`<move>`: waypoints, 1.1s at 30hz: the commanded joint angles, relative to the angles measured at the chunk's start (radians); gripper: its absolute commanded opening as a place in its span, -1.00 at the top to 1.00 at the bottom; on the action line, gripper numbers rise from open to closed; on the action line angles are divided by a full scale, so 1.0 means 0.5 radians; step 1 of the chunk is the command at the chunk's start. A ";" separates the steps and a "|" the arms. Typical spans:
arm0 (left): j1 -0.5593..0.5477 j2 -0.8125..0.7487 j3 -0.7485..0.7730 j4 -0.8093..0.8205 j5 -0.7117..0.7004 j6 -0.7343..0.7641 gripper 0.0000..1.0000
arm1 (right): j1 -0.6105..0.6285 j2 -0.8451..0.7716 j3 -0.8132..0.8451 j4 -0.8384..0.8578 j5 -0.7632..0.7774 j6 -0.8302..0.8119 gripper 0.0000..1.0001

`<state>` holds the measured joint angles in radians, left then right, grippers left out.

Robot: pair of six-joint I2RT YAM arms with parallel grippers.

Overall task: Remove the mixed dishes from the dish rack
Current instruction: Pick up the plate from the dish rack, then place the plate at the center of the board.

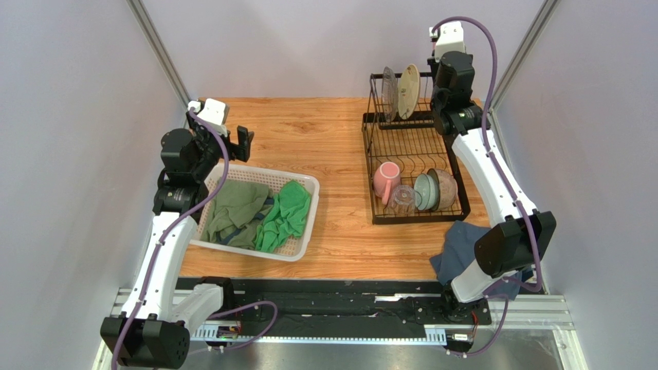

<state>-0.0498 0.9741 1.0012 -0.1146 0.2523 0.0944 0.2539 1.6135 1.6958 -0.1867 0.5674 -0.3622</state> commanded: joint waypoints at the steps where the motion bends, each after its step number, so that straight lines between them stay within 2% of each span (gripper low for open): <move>1: 0.014 -0.055 0.032 0.018 0.216 0.087 -0.94 | 0.017 -0.269 0.084 0.006 0.016 -0.058 1.00; 7: 0.014 -0.055 0.072 -0.041 0.400 0.109 -0.94 | 0.032 -0.496 0.103 -0.301 -0.239 0.058 1.00; 9: 0.014 -0.083 0.038 -0.019 0.501 0.124 -0.94 | 0.035 -0.551 0.112 -0.451 -0.401 0.092 1.00; 11: 0.014 -0.089 0.016 -0.013 0.722 0.152 -0.97 | 0.044 -0.628 0.109 -0.543 -0.584 0.135 1.00; 15: 0.014 -0.055 0.022 -0.022 0.900 0.121 -0.98 | 0.057 -0.742 0.051 -0.755 -0.898 0.227 1.00; 20: 0.001 -0.092 -0.051 0.109 1.265 0.179 -0.98 | 0.090 -0.846 -0.124 -0.847 -1.379 0.298 1.00; 26: -0.179 -0.163 -0.088 0.073 1.265 0.345 -0.97 | 0.219 -0.886 -0.302 -0.869 -1.699 0.283 1.00; 33: -0.434 -0.150 -0.076 0.005 1.210 0.489 -0.95 | 0.452 -0.889 -0.526 -0.817 -1.911 0.185 1.00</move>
<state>-0.2142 0.9070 0.9504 -0.1150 0.8402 0.2550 0.4305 1.1862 1.4605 -0.6521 -0.2749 -0.2405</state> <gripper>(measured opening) 0.980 0.250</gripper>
